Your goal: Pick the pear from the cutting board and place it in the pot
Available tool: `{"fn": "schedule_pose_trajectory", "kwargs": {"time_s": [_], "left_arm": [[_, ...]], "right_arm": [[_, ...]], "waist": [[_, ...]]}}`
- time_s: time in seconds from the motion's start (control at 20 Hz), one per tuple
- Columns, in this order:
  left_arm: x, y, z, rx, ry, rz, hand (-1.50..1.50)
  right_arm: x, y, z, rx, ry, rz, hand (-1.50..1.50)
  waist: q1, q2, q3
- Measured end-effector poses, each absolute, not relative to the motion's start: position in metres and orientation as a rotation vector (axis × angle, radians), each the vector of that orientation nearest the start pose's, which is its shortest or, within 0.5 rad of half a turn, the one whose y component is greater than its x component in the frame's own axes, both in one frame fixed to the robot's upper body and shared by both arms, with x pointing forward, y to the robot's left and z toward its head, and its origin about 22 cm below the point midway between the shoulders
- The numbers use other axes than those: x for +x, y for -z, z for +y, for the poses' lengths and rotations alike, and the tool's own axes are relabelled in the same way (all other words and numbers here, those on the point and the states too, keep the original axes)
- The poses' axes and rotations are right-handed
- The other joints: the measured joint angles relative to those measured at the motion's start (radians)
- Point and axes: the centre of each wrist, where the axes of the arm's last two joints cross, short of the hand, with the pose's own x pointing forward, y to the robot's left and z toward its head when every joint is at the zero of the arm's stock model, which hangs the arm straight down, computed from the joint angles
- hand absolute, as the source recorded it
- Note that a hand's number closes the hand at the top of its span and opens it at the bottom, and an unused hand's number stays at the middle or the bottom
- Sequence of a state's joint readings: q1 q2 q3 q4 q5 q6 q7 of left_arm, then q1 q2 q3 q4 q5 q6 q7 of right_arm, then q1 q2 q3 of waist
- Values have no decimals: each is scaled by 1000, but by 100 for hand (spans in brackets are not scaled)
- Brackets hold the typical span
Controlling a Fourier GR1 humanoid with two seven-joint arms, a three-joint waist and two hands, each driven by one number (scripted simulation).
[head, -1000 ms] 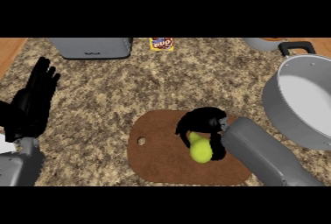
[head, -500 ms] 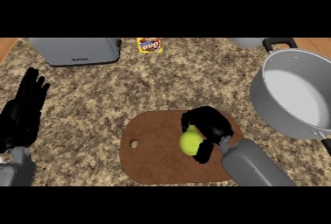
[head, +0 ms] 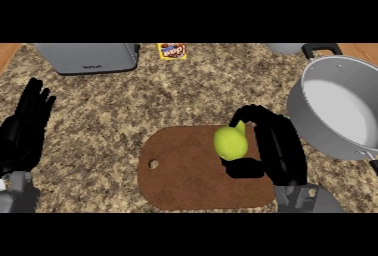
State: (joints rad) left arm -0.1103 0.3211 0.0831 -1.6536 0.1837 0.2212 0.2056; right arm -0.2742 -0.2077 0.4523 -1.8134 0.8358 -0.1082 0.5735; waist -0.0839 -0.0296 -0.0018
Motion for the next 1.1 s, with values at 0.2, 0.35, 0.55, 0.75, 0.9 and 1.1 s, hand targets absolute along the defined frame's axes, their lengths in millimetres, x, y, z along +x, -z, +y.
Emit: {"fn": "schedule_pose_trajectory", "kwargs": {"time_s": [0.2, 0.35, 0.55, 0.75, 0.9, 1.1], "left_arm": [[266, -79, 295, 249, -113, -1584, 0], [267, -79, 291, 239, -101, -1602, 0], [273, -82, 289, 217, -90, -1606, 0], [274, -80, 287, 207, -79, -1609, 0], [277, -81, 289, 206, -73, -1614, 0], [282, -83, 284, 203, -73, -1615, 0]], "right_arm": [[217, -138, -163, -924, -570, -1665, 150], [198, -158, -185, -1012, -478, -1651, 150], [190, -173, -214, -1052, -383, -1628, 150], [193, -180, -246, -1060, -315, -1613, 150], [206, -177, -270, -1048, -280, -1600, 150], [225, -160, -301, -1028, -218, -1593, 150]], "waist": [[21, 10, 1], [43, 18, 1], [63, 24, 2], [74, 27, 2], [78, 29, 2], [82, 30, 3]]}}
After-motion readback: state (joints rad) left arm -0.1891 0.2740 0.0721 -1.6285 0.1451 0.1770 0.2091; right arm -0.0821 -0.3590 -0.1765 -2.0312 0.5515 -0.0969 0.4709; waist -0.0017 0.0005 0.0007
